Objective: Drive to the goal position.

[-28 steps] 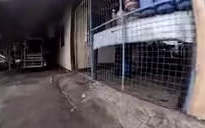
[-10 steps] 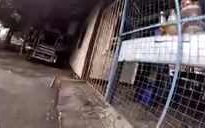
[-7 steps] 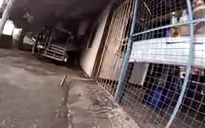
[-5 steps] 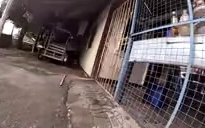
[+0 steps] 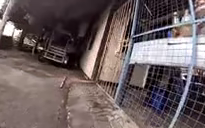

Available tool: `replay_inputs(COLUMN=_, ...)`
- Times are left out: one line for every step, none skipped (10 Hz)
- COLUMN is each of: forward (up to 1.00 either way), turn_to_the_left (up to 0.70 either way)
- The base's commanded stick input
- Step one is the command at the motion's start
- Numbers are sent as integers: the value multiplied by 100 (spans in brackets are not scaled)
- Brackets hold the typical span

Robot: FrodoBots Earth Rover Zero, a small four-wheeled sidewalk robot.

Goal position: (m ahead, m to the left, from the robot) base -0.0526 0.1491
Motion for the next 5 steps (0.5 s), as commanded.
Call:
replay_inputs(forward=1, turn_to_the_left=0)
replay_inputs(forward=0, turn_to_the_left=0)
replay_inputs(forward=0, turn_to_the_left=0)
replay_inputs(forward=0, turn_to_the_left=0)
replay_inputs(forward=0, turn_to_the_left=0)
